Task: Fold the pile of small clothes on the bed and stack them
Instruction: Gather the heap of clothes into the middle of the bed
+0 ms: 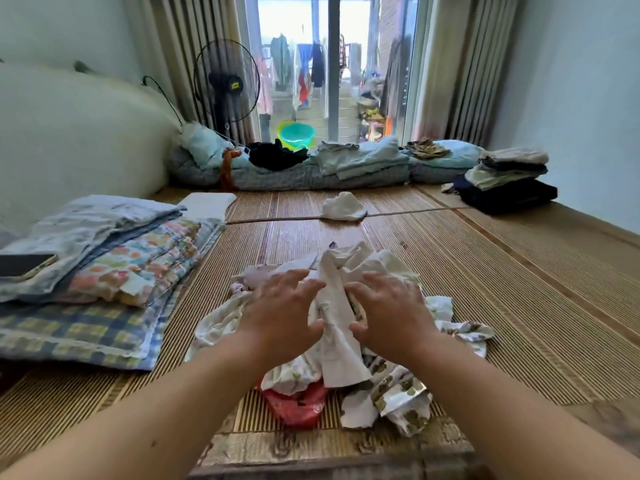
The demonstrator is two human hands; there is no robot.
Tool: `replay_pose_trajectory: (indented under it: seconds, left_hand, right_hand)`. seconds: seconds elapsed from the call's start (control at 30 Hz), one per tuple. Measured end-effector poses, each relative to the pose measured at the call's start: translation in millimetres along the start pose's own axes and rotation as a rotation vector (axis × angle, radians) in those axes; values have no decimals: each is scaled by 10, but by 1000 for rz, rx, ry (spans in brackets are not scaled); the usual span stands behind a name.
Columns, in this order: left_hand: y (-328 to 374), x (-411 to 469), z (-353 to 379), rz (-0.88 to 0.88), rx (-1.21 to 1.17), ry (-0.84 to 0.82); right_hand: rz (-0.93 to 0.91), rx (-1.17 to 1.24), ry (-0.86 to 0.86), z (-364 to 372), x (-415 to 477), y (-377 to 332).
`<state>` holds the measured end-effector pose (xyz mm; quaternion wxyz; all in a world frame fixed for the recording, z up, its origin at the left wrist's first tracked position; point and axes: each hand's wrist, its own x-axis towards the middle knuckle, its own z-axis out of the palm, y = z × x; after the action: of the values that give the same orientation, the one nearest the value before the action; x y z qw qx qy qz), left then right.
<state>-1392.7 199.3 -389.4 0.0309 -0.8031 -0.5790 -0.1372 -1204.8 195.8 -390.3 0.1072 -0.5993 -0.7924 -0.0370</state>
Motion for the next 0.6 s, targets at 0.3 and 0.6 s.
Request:
replay_pose_trajectory:
  seconds: [0.3, 0.6]
  left_hand:
    - [-334, -68, 359, -152, -33, -113]
    - [-1206, 249, 996, -409, -173, -372]
  right_hand:
    - [-54, -29, -57, 223, 162, 1]
    - [32, 38, -316, 894, 873, -201]
